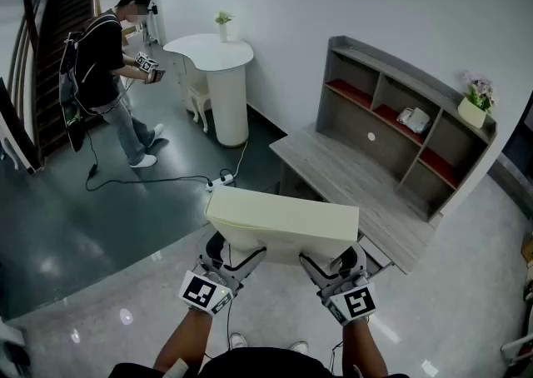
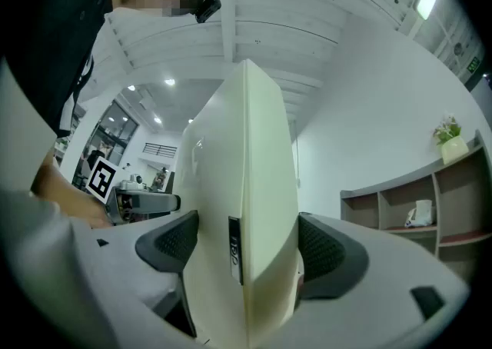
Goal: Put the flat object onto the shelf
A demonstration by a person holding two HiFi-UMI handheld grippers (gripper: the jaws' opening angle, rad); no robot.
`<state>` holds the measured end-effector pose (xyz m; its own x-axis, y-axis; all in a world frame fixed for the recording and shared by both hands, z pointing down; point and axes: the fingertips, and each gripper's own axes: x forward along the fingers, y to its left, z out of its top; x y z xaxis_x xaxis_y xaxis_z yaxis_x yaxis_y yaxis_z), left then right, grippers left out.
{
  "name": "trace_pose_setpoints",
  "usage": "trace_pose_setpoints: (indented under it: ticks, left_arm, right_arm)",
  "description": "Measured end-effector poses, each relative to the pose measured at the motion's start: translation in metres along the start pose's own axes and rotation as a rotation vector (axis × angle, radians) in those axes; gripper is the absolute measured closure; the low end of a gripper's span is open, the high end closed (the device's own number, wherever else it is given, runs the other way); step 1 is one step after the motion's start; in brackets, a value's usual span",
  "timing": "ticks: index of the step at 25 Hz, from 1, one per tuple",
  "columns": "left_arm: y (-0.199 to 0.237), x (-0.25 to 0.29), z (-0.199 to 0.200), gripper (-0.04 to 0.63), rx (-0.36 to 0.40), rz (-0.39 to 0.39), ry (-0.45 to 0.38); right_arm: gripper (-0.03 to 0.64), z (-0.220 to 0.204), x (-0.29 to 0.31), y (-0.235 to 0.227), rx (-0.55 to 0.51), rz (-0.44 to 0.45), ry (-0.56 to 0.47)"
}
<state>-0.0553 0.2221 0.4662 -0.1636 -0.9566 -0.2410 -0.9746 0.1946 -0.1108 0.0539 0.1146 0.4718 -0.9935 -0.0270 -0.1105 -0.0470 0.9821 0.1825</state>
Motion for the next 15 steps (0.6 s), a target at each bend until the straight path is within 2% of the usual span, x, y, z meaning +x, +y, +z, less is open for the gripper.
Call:
trace_pose_setpoints:
  ticks: [15]
  left_arm:
    - [0.005,-0.013,0.002,0.179,0.012,0.008,0.003]
  right_arm:
    - [0.21,0.001,0.004,0.013,0.003,0.01,0.004]
